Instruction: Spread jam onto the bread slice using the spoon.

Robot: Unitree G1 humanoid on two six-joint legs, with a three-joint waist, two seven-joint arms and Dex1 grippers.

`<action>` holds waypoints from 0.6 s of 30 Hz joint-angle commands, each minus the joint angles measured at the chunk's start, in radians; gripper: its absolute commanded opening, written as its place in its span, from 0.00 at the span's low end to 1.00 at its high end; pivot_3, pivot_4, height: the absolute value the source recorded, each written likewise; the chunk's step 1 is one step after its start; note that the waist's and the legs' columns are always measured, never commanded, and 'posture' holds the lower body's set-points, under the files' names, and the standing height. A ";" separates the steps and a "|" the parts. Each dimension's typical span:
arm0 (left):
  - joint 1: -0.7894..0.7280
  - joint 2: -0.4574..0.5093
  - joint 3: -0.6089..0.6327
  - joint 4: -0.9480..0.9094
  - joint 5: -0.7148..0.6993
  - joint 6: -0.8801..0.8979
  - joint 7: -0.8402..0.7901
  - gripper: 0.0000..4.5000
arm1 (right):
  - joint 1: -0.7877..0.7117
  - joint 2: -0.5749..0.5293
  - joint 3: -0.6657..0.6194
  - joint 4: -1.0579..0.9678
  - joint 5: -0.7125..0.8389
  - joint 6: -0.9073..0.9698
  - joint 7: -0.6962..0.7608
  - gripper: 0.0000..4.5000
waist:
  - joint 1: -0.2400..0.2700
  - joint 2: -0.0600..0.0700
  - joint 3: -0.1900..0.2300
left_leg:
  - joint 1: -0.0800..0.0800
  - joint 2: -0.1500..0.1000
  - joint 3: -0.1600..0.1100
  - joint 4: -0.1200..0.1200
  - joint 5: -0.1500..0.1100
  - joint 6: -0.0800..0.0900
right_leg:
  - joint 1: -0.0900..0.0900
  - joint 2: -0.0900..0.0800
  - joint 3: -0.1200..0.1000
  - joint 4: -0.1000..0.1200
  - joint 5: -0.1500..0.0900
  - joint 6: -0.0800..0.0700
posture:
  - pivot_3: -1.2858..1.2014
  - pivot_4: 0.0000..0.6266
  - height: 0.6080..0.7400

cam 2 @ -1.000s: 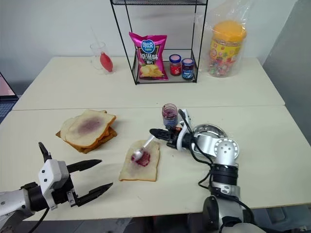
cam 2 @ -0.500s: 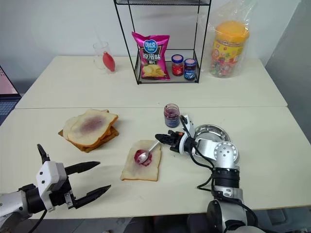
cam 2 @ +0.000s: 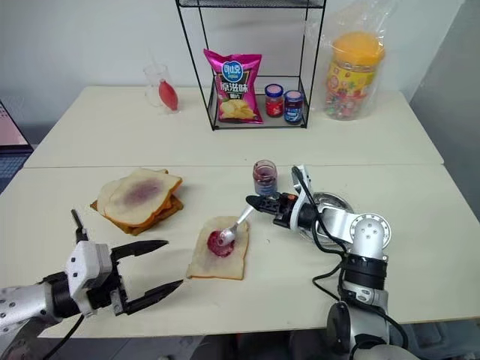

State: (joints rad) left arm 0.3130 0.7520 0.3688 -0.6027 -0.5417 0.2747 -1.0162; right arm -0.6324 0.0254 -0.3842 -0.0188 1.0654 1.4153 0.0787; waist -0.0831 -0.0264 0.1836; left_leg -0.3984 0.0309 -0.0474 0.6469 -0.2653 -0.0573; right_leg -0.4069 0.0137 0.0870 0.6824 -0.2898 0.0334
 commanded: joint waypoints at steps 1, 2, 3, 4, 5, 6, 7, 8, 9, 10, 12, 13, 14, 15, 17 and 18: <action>-0.070 0.008 -0.040 -0.056 -0.074 0.094 0.064 1.00 | -0.046 -0.036 -0.079 -0.054 0.089 -0.047 -0.014 0.00 | -0.001 0.000 0.000 | 0.000 0.000 0.001 0.000 0.000 0.000 | 0.000 0.000 0.001 0.000 0.000 0.000 | 0.52 0.24 1.00; -0.095 0.010 -0.056 -0.065 -0.087 0.116 0.076 1.00 | -0.048 -0.053 -0.094 -0.054 0.101 -0.051 -0.017 0.00 | -0.001 0.000 0.000 | 0.000 0.000 0.001 0.000 0.000 0.000 | 0.000 0.000 0.001 0.000 0.000 0.001 | 0.52 0.24 1.00; -0.126 0.011 -0.074 -0.071 -0.101 0.136 0.088 1.00 | -0.047 -0.072 -0.112 -0.054 0.114 -0.059 -0.024 0.00 | 0.000 0.000 0.000 | 0.000 0.000 0.001 0.000 0.000 0.000 | 0.000 0.000 0.001 0.000 0.000 0.001 | 0.52 0.24 1.00; -0.164 0.012 -0.101 -0.076 -0.109 0.150 0.092 1.00 | -0.043 -0.099 -0.132 -0.061 0.122 -0.072 -0.026 0.00 | 0.006 0.000 0.000 | 0.000 0.000 0.001 0.000 0.000 0.000 | 0.000 0.000 0.000 -0.001 0.000 0.001 | 0.52 0.24 1.00; -0.198 0.013 -0.127 -0.082 -0.114 0.166 0.099 1.00 | -0.035 -0.129 -0.148 -0.070 0.127 -0.084 -0.027 0.00 | 0.006 0.000 0.000 | -0.001 -0.001 -0.001 0.001 0.000 0.000 | 0.000 0.000 -0.001 0.000 0.000 0.001 | 0.52 0.24 1.00; -0.225 0.012 -0.146 -0.085 -0.124 0.180 0.102 1.00 | -0.028 -0.156 -0.163 -0.076 0.131 -0.095 -0.031 0.00 | 0.005 0.000 0.000 | -0.001 -0.001 -0.001 0.001 0.000 0.000 | 0.000 0.000 -0.002 0.000 0.000 0.001 | 0.52 0.24 1.00; -0.247 0.010 -0.162 -0.088 -0.135 0.193 0.108 1.00 | -0.021 -0.181 -0.178 -0.079 0.133 -0.103 -0.035 0.00 | 0.005 0.000 0.000 | -0.001 -0.001 -0.001 0.001 0.000 0.000 | 0.000 0.000 -0.001 0.000 0.000 0.001 | 0.52 0.24 1.00; -0.265 0.009 -0.177 -0.089 -0.139 0.206 0.112 1.00 | -0.007 -0.222 -0.188 -0.084 0.125 -0.111 -0.025 0.00 | 0.005 0.000 0.000 | -0.001 -0.001 0.000 0.000 0.000 0.000 | 0.000 0.000 -0.001 0.000 0.000 0.001 | 0.52 0.24 1.00; -0.277 0.008 -0.187 -0.089 -0.142 0.216 0.115 1.00 | 0.002 -0.251 -0.192 -0.086 0.121 -0.119 -0.019 0.00 | 0.005 0.000 0.000 | -0.001 -0.001 0.000 0.000 0.000 0.000 | 0.000 0.000 -0.001 0.000 0.000 0.001 | 0.52 0.24 1.00; -0.288 0.014 -0.203 -0.086 -0.135 0.220 0.110 1.00 | 0.015 -0.288 -0.199 -0.085 0.109 -0.131 -0.009 0.00 | 0.004 0.000 0.000 | -0.001 -0.001 0.000 0.000 0.000 0.000 | 0.000 0.000 0.000 0.000 0.000 0.001 | 0.52 0.24 1.00; -0.290 0.036 -0.244 -0.067 -0.085 0.198 0.078 1.00 | 0.053 -0.377 -0.221 -0.062 0.075 -0.161 0.024 0.00 | 0.003 0.001 0.000 | -0.001 -0.001 0.000 0.000 0.000 0.000 | 0.000 0.000 0.000 -0.001 0.000 0.001 | 0.52 0.24 1.00; -0.290 0.042 -0.255 -0.061 -0.072 0.191 0.071 1.00 | 0.065 -0.403 -0.222 -0.054 0.070 -0.174 0.034 0.00 | 0.003 0.001 0.000 | -0.001 -0.001 0.000 0.000 0.000 0.000 | 0.000 0.000 0.000 -0.001 0.000 0.000 | 0.52 0.24 1.00; -0.289 0.044 -0.262 -0.054 -0.062 0.181 0.066 1.00 | 0.076 -0.422 -0.220 -0.047 0.064 -0.186 0.044 0.00 | 0.002 0.001 0.000 | 0.000 -0.001 0.000 0.000 0.000 0.000 | 0.000 0.000 0.001 -0.001 0.000 0.000 | 0.52 0.24 1.00; -0.289 0.043 -0.266 -0.048 -0.054 0.172 0.065 1.00 | 0.084 -0.431 -0.219 -0.040 0.060 -0.196 0.048 0.00 | -0.001 0.001 0.000 | 0.000 -0.001 0.001 0.000 0.000 0.000 | 0.000 0.000 0.001 -0.001 0.000 0.001 | 0.52 0.24 1.00; -0.293 0.041 -0.280 -0.024 -0.027 0.146 0.058 1.00 | 0.114 -0.450 -0.220 -0.025 0.039 -0.225 0.060 0.00 | -0.004 0.001 0.000 | 0.002 0.000 0.004 -0.001 0.000 0.000 | 0.000 0.001 0.003 0.000 0.000 0.000 | 0.52 0.24 1.00; -0.295 0.041 -0.288 -0.015 -0.016 0.136 0.052 1.00 | 0.129 -0.456 -0.221 -0.016 0.031 -0.241 0.068 0.00 | -0.004 0.001 0.000 | 0.002 0.000 0.004 -0.001 0.000 0.000 | 0.000 0.001 0.004 0.000 0.000 0.000 | 0.52 0.24 1.00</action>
State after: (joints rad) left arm 0.0246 0.7880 0.0871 -0.6229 -0.5854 0.4474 -0.9517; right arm -0.5177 -0.4173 -0.5992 -0.0342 1.1052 1.2171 0.1155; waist -0.0868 -0.0254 0.1834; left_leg -0.3959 0.0307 -0.0429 0.6464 -0.2652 -0.0571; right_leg -0.4065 0.0150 0.0920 0.6829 -0.2897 0.0340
